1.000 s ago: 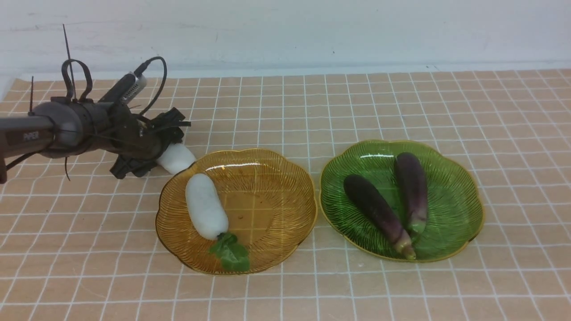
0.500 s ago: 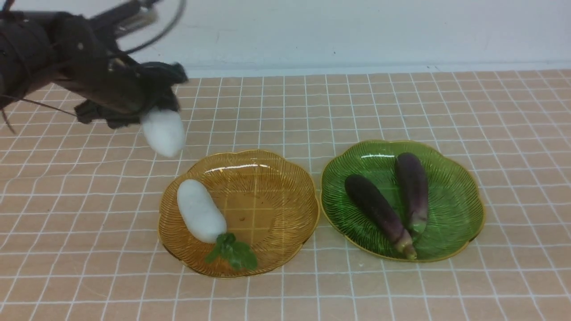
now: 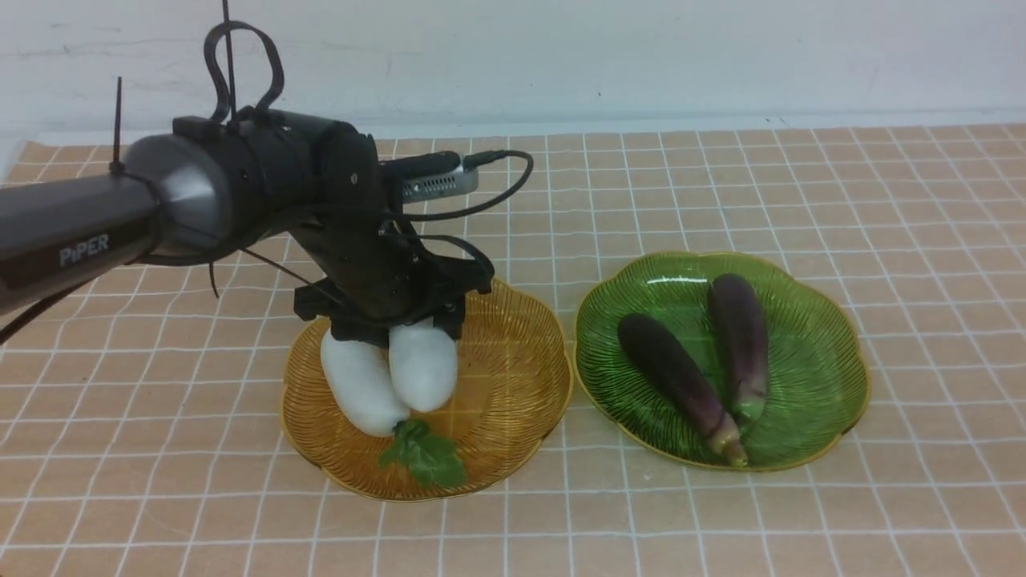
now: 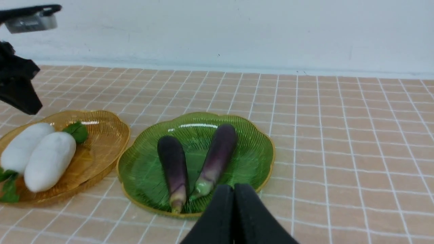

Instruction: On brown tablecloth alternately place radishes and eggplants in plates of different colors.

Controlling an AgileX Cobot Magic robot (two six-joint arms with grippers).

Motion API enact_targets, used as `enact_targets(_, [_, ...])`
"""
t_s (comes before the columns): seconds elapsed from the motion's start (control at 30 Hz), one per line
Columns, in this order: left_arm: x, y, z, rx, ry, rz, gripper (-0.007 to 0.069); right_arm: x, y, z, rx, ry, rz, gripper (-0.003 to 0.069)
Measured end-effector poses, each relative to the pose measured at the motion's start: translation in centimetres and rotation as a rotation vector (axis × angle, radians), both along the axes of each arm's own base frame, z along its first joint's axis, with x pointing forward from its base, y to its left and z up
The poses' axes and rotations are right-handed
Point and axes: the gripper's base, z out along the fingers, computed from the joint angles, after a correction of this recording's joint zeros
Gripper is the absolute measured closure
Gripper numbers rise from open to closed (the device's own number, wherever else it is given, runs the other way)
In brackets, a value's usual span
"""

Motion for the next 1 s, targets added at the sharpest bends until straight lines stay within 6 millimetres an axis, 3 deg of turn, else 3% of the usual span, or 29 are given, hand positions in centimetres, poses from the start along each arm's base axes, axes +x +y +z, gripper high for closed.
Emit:
enact_targets(0.2, [0.0, 0.0, 0.0, 0.003, 0.002, -0.005, 0.0628, 1.3, 0.3, -0.5, 0.034, -0.152, -0.002, 0.0676])
enact_targets(0.43, [-0.1, 0.1, 0.2, 0.017, 0.004, -0.020, 0.0628, 1.5, 0.3, -1.1, 0.029, -0.132, -0.002, 0.0676])
enact_targets(0.57, [-0.9, 0.8, 3.5, 0.065, -0.019, -0.049, 0.0628, 1.6, 0.3, -1.6, 0.021, -0.099, -0.003, 0.0676])
enact_targets(0.67, [-2.2, 1.6, 6.8, 0.093, -0.068, -0.053, 0.0628, 2.4, 0.5, -3.6, 0.011, -0.057, -0.004, 0.0676])
enact_targets(0.77, [-3.3, 2.5, 8.1, 0.135, -0.074, -0.053, 0.0628, 3.2, 0.6, -6.5, -0.017, -0.008, -0.008, 0.0676])
enact_targets(1.0, [-5.3, 4.2, 10.7, 0.225, -0.115, -0.040, 0.0628, 3.8, 0.1, -10.7, -0.097, 0.099, -0.078, 0.0676])
